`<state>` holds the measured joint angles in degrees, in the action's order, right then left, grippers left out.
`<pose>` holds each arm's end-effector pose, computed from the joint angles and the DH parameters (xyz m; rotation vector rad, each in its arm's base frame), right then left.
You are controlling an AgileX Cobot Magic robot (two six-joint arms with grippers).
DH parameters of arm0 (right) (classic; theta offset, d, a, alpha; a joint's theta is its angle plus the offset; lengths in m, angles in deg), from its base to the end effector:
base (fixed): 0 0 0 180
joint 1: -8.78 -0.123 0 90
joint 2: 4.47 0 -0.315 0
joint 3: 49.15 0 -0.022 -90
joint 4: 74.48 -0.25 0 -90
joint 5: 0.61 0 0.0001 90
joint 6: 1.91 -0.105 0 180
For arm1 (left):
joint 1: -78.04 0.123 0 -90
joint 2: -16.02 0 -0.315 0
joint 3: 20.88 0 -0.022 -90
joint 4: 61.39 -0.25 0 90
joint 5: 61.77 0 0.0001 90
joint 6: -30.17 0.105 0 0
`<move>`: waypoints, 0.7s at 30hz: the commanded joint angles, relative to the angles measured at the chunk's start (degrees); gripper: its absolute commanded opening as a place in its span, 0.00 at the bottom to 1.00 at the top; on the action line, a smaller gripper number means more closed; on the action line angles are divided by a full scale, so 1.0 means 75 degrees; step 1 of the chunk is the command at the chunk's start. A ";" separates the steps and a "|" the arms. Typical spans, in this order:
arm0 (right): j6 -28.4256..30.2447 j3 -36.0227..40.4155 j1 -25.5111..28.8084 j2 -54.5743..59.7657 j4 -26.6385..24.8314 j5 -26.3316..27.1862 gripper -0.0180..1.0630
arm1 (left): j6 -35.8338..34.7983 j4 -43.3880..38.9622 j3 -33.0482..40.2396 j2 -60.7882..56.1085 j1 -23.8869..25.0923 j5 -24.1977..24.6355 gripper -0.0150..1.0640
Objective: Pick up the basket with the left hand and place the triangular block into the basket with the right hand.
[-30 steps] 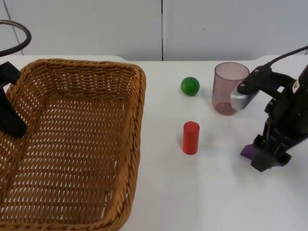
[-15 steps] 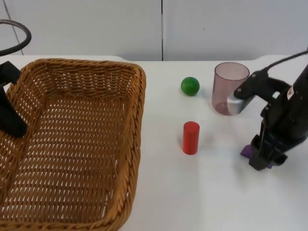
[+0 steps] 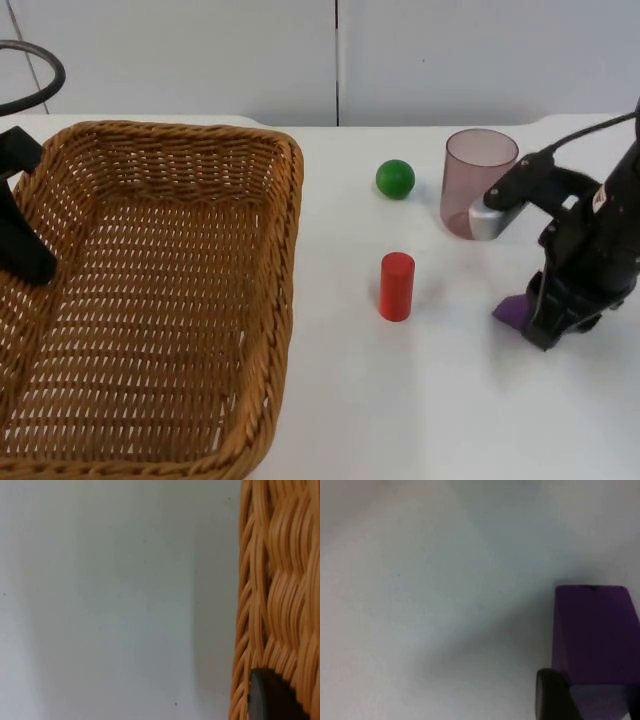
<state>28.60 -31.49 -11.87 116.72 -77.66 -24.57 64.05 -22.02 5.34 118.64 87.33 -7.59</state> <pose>0.3503 0.1345 0.1184 -1.1654 2.5901 0.0059 0.2888 -0.0075 0.2009 0.0025 2.8885 -0.7743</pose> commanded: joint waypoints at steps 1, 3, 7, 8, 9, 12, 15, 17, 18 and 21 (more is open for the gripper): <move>-0.0009 -0.0028 -0.0011 -0.0799 0.0009 -0.0589 0.02 | -0.0040 0.0271 0.0008 -0.0089 0.0007 0.0016 0.01; -0.0040 -0.0028 -0.0011 -0.1118 0.0009 -0.0893 0.02 | -0.0040 0.0271 0.0008 -0.0089 0.0007 0.0016 0.01; -0.0422 -0.0028 -0.0011 -0.2301 0.0009 -0.1826 0.02 | -0.0040 0.0271 0.0008 -0.0089 0.0007 0.0016 0.01; -0.0422 -0.0028 -0.0011 -0.2301 0.0009 -0.1826 0.02 | -0.0040 0.0271 0.0008 -0.0089 0.0007 0.0016 0.01; -0.0614 -0.0028 -0.0011 -0.2559 0.0009 -0.2030 0.02 | -0.0040 0.0271 0.0008 -0.0089 0.0007 0.0056 0.01; -0.0835 -0.0028 -0.0011 -0.3016 0.0009 -0.2468 0.02 | -0.0040 0.0271 0.0008 -0.0089 0.0007 0.0076 0.01; -0.0903 -0.0028 -0.0011 -0.3275 0.0009 -0.2647 0.02 | -0.0040 0.0257 0.0008 -0.0089 0.0007 0.0073 0.01; -0.0903 -0.0028 -0.0011 -0.3392 0.0009 -0.2662 0.02 | -0.0040 0.0257 0.0008 -0.0089 0.0007 0.0073 0.01; -0.0903 -0.0028 -0.0011 -0.3427 0.0009 -0.2699 0.02 | -0.0040 0.0257 0.0008 -0.0089 0.0007 0.0073 0.01; -0.0954 -0.0077 -0.0011 -0.3442 0.0009 -0.2921 0.02 | -0.0040 0.0257 0.0008 -0.0089 0.0007 0.0073 0.01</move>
<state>21.58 -31.62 -11.87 91.56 -77.66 -45.66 64.05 -22.02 5.34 118.64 87.33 -7.82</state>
